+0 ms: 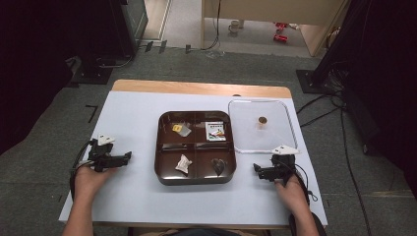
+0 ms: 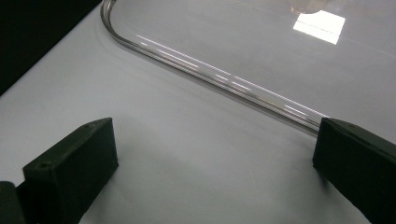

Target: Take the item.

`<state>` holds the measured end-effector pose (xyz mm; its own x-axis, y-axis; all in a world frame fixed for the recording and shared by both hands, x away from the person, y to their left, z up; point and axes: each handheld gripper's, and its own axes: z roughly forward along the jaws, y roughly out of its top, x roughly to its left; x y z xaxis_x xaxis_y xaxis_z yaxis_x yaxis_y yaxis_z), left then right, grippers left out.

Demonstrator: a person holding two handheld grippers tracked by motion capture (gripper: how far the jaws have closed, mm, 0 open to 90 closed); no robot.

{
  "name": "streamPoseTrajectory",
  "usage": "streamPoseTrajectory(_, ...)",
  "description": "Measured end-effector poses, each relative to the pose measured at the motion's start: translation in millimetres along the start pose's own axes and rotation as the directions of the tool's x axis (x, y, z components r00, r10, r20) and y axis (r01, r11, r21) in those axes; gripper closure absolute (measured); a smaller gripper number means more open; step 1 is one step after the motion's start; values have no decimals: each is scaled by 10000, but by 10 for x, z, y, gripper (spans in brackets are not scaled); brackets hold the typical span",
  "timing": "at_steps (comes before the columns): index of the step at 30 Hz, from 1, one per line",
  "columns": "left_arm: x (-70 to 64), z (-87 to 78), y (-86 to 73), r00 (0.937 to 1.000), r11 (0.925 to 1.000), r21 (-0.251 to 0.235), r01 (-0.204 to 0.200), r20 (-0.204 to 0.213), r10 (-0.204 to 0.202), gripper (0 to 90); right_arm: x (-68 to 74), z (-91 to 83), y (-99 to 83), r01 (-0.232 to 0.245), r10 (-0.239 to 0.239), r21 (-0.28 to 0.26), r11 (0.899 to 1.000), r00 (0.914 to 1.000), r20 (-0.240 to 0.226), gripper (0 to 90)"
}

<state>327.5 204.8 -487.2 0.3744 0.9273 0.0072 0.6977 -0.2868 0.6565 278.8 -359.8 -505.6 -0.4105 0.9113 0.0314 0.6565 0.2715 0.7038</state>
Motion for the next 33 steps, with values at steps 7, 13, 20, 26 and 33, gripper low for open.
streamPoseTrajectory(7,-15,-15,86,9976,9995,311,-70,694,49,310,-1,-2,0,19,-19,23,10000,10000,9,0)
streamPoseTrajectory(13,-24,-34,149,9917,9984,531,-168,1281,98,335,0,-2,0,8,-8,18,10000,10000,9,0)
streamPoseTrajectory(20,-84,-79,240,9862,9990,242,-380,1620,336,363,0,-2,0,7,-7,20,10000,10000,5,0)
streamPoseTrajectory(26,-166,-120,302,9760,9984,143,-547,2119,504,382,0,-2,0,10,-10,18,10000,10000,6,0)
streamPoseTrajectory(33,-291,-191,362,9659,9972,-233,-712,2480,747,395,0,-2,-1,15,-15,15,10000,10000,9,0)
